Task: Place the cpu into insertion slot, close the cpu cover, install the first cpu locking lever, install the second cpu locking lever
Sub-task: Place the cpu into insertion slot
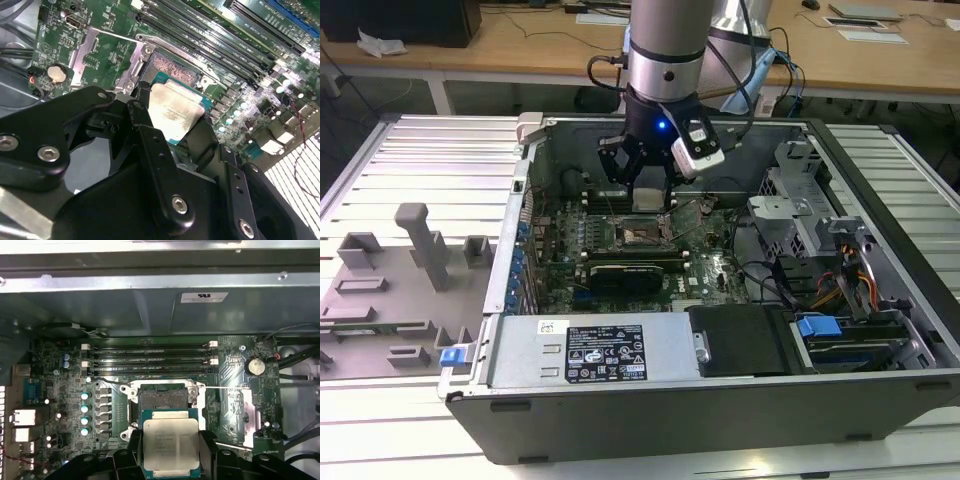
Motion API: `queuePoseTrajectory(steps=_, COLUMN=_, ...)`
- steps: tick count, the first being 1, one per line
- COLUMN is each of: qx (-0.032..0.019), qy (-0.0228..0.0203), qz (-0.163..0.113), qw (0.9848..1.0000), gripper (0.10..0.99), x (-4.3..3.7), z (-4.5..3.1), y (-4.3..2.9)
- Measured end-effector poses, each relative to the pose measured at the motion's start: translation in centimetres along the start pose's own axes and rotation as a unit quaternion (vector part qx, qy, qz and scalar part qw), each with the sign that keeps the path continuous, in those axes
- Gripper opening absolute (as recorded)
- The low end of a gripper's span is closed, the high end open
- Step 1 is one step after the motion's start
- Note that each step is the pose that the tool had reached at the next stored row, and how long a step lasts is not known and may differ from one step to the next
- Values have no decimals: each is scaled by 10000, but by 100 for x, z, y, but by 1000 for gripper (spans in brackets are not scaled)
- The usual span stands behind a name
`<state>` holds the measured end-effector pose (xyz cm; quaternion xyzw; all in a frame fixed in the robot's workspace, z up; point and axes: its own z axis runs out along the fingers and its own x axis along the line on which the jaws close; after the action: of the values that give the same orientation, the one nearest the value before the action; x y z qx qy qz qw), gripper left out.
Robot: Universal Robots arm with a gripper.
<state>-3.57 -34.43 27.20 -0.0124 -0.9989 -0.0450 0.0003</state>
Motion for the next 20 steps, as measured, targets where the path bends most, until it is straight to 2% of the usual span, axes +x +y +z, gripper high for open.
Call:
queuePoseTrajectory(steps=3, qx=1, qy=-14, qz=-1, qw=10000, gripper=541, x=15, z=55, y=-6)
queuePoseTrajectory(steps=6, qx=15, qy=-22, qz=72, qw=10000, gripper=541, x=19, z=75, y=-8)
queuePoseTrajectory(steps=8, qx=14, qy=-41, qz=280, qw=9996, gripper=541, x=19, z=79, y=-8)
queuePoseTrajectory(steps=12, qx=14, qy=-81, qz=726, qw=9973, gripper=541, x=19, z=85, y=-8)
queuePoseTrajectory(steps=16, qx=14, qy=-115, qz=1107, qw=9938, gripper=541, x=19, z=91, y=-9)
queuePoseTrajectory(steps=18, qx=14, qy=-141, qz=1401, qw=9900, gripper=541, x=19, z=96, y=-9)
queuePoseTrajectory(steps=20, qx=14, qy=-167, qz=1702, qw=9853, gripper=541, x=19, z=101, y=-10)
